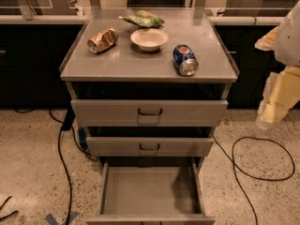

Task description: Place pepsi can into bottom drawer

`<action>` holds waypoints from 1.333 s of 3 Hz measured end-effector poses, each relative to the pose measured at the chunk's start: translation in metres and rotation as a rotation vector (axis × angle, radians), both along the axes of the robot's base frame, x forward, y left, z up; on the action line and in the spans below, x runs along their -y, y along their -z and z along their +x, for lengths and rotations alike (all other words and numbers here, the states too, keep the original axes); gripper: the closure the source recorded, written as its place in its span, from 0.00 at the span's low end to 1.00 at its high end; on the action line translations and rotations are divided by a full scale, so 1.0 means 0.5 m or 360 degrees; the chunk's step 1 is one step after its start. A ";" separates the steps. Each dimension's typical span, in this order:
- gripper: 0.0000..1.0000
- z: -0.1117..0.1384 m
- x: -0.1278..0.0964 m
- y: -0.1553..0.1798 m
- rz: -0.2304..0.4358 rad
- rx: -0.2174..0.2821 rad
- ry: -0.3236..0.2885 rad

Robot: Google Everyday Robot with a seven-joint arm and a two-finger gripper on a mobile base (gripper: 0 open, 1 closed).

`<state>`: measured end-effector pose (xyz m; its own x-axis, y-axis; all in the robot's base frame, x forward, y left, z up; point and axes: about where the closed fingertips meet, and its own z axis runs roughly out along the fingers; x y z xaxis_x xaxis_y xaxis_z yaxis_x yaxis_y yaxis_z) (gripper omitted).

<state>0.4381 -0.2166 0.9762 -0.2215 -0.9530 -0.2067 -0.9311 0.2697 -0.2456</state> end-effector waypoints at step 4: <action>0.00 0.105 -0.085 0.045 0.0017 0.0017 -0.0259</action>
Offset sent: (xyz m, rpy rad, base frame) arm 0.0107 0.0105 -0.0044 -0.0168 -0.0112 0.0506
